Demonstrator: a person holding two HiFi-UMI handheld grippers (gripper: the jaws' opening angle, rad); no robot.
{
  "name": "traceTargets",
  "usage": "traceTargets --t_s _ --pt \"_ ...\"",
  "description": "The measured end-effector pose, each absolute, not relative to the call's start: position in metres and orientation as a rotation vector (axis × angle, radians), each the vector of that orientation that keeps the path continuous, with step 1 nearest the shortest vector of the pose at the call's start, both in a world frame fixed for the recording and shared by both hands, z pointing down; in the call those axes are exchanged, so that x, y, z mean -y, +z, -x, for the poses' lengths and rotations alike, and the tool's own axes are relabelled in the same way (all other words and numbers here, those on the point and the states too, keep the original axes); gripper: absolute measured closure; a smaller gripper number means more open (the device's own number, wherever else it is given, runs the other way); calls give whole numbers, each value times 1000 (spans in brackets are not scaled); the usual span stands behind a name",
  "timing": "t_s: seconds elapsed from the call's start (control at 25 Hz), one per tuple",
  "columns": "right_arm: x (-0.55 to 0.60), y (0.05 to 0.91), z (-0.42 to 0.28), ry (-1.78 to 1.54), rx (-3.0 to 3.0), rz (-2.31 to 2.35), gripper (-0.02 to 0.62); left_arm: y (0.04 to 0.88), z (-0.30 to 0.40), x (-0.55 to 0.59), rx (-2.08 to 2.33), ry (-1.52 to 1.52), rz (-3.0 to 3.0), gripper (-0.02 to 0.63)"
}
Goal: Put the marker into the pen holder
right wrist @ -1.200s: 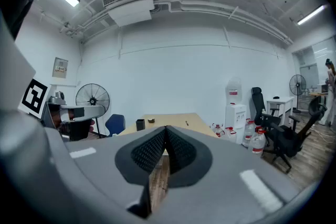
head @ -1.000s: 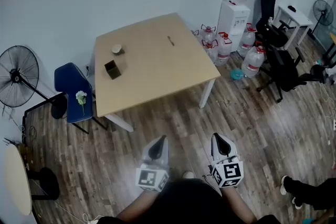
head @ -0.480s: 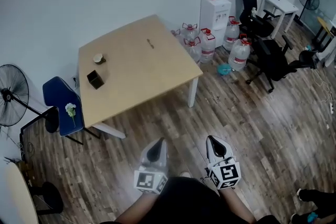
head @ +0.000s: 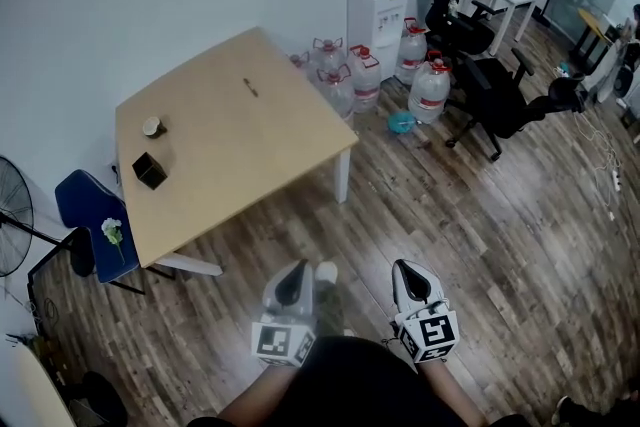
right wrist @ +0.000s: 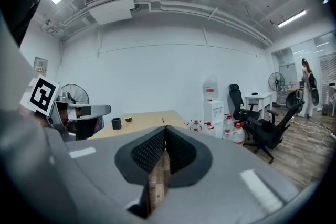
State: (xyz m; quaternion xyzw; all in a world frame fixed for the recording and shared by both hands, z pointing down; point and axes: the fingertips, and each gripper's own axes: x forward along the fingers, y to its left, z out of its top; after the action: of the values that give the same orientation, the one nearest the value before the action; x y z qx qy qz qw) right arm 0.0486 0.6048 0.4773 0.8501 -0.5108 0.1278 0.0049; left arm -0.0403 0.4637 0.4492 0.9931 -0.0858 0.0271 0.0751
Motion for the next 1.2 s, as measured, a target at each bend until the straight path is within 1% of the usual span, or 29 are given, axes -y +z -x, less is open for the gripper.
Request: traceTargets --t_s 0.32,0.52,0.72,1.2 --pt "-552 487 -114 420 1579 -2645 592 468 -31 -410 213 107 -3003 605" --pt "-485 492 -154 471 1628 -2568 592 475 -74 -348 246 124 -2964 604" --pt "-418 483 -200 446 1654 -2516 592 470 -116 -289 259 94 -2918 604" --pt "-277 473 -287 426 1715 -2438 592 470 -193 -168 240 96 -2901 604"
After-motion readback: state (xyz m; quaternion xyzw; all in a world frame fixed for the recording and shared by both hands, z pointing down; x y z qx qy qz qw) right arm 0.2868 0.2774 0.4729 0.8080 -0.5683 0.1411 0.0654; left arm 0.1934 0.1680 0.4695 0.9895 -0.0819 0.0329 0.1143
